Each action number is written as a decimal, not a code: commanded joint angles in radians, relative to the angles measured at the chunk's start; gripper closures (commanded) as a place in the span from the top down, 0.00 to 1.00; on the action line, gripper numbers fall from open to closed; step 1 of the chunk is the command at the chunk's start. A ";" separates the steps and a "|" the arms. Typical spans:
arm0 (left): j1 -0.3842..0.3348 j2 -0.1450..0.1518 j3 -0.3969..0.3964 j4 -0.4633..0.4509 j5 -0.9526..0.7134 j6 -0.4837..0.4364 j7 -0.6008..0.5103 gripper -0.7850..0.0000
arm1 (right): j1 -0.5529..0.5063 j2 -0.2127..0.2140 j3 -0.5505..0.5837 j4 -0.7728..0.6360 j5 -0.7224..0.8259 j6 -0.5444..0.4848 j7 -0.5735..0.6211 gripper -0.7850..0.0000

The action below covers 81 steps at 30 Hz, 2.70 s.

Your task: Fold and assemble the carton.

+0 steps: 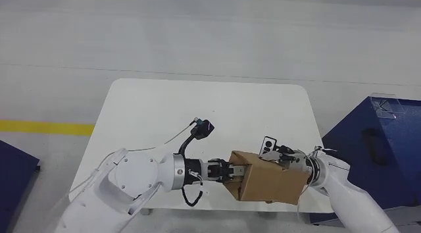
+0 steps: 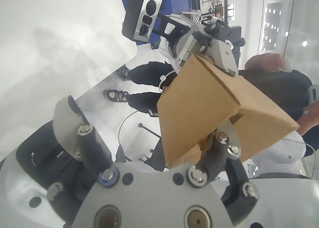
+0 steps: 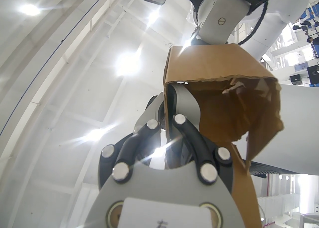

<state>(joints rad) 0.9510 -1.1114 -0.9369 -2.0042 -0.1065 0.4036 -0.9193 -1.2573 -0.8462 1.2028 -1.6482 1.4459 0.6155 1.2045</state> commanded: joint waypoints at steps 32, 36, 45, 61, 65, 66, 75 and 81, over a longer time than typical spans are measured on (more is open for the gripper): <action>0.203 0.055 -0.345 -0.112 -0.110 -0.057 -0.046 1.00 | 0.050 0.011 0.079 0.081 0.644 0.397 -0.721 0.00; 0.203 0.055 -0.345 -0.112 -0.110 -0.057 -0.046 1.00 | 0.050 0.011 0.079 0.081 0.644 0.397 -0.721 0.00; 0.203 0.055 -0.345 -0.112 -0.110 -0.057 -0.046 1.00 | 0.050 0.011 0.079 0.081 0.644 0.397 -0.721 0.00; 0.203 0.055 -0.345 -0.112 -0.110 -0.057 -0.046 1.00 | -0.012 0.020 0.148 -0.148 1.129 -0.106 -1.453 0.00; 0.203 0.055 -0.345 -0.112 -0.110 -0.057 -0.046 1.00 | -0.041 0.036 0.242 -0.284 1.313 -0.395 -1.851 0.00; 0.203 0.055 -0.345 -0.112 -0.110 -0.057 -0.046 1.00 | -0.041 0.040 0.265 -0.317 1.352 -0.465 -1.937 0.00; 0.203 0.055 -0.345 -0.112 -0.110 -0.057 -0.046 1.00 | 0.002 0.056 0.264 -0.347 1.472 -1.081 -2.559 0.00; 0.203 0.055 -0.345 -0.112 -0.110 -0.057 -0.046 1.00 | 0.111 0.052 0.053 -0.178 1.481 -1.166 -2.474 0.00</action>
<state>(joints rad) 1.1542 -1.0566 -1.2817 -2.1162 -0.2166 0.3468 -0.9651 -1.1789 -0.7926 1.2978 -1.8532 2.9250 -0.5360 -1.2896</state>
